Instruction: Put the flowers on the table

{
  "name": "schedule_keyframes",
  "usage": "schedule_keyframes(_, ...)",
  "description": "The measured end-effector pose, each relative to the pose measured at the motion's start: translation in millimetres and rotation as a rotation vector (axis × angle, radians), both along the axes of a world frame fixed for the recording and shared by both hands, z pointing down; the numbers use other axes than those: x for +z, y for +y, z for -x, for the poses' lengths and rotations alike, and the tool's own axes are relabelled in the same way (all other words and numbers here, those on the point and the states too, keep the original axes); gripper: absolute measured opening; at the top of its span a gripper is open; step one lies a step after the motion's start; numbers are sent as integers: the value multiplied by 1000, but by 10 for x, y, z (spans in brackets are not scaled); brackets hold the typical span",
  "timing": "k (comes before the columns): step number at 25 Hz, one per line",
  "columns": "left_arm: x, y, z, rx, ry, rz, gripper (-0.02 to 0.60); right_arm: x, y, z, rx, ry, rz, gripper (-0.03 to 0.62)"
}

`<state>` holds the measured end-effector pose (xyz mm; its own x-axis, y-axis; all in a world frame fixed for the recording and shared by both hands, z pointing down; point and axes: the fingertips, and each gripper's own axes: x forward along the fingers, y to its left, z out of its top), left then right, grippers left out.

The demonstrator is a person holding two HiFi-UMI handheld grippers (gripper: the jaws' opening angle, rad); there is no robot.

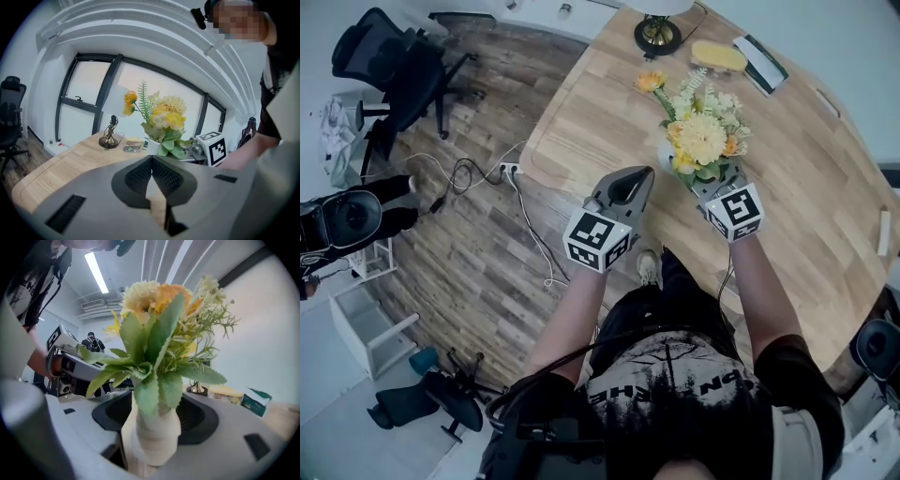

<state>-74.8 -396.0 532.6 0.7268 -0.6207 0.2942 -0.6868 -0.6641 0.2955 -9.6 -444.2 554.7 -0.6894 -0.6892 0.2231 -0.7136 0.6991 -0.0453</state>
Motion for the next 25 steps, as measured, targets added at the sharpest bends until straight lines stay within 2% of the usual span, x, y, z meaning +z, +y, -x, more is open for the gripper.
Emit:
schedule_keyframes(8,-178,157,-47,17,-2,-40,13,38,284,-169,46,46,48,282)
schedule_keyframes(13,-357,349,-152,61,-2,-78,14,-81,532,-254,68,63,76,279)
schedule_keyframes(19,-604,563,-156,72,8,-133,14,-431,851,-303,76,61,27,73)
schedule_keyframes(21,-677,646,-137,72,9,-148,14,-569,952,-305,72,57,10,35)
schedule_keyframes(25,-850,802,-79,78,21,-185,13,-843,1122,-240,60,63,-28,17)
